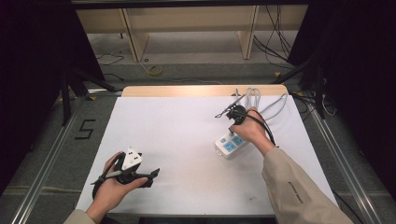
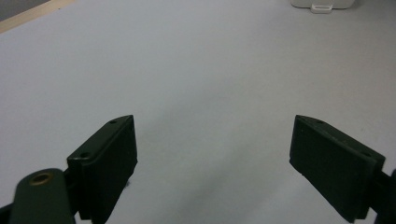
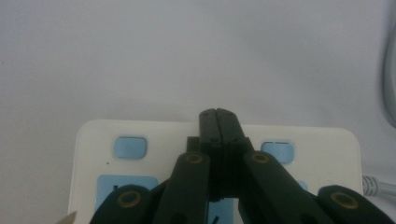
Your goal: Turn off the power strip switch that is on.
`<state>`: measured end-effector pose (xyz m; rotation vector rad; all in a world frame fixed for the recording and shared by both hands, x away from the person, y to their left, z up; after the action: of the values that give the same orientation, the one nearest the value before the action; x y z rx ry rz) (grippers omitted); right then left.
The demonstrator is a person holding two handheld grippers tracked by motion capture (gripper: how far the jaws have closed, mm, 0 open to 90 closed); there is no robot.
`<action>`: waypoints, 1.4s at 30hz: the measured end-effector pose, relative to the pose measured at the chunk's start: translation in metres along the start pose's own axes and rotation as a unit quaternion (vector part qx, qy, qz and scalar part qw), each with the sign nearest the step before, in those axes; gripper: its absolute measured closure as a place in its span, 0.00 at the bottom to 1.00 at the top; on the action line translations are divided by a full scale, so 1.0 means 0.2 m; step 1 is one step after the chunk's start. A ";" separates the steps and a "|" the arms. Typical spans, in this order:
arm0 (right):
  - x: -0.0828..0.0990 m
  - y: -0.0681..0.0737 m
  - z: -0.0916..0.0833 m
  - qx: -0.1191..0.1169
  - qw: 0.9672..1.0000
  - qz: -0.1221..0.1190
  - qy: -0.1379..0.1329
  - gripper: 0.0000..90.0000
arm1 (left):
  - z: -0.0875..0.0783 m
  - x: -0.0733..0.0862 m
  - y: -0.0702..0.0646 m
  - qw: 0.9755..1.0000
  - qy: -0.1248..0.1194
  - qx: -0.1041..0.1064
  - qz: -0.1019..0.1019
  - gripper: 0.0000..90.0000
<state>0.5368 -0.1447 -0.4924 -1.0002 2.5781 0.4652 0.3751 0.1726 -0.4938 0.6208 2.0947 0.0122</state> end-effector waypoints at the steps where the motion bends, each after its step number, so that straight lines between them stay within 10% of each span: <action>1: 0.00 0.00 0.00 -0.001 1.000 0.001 0.000 1.00 | 0.00 0.00 0.00 1.000 0.000 0.000 -0.001 0.16; 42: 0.10 0.00 -0.15 -0.018 0.998 0.001 -0.055 1.00 | 0.00 0.00 0.00 1.000 0.002 -0.003 -0.001 0.16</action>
<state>0.5161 -0.1690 -0.4733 -0.9556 2.4811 0.5533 0.3753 0.1732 -0.4945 0.6160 2.0992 0.0191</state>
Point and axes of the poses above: each handheld gripper's, and its own axes: z roughly forward along the jaws, x roughly out of its underside, y roughly to its left, the point moved 7 cm from there along z, roughly forward along the jaws, and after that the axes turned 14 degrees about -x, right-handed, at the moved point
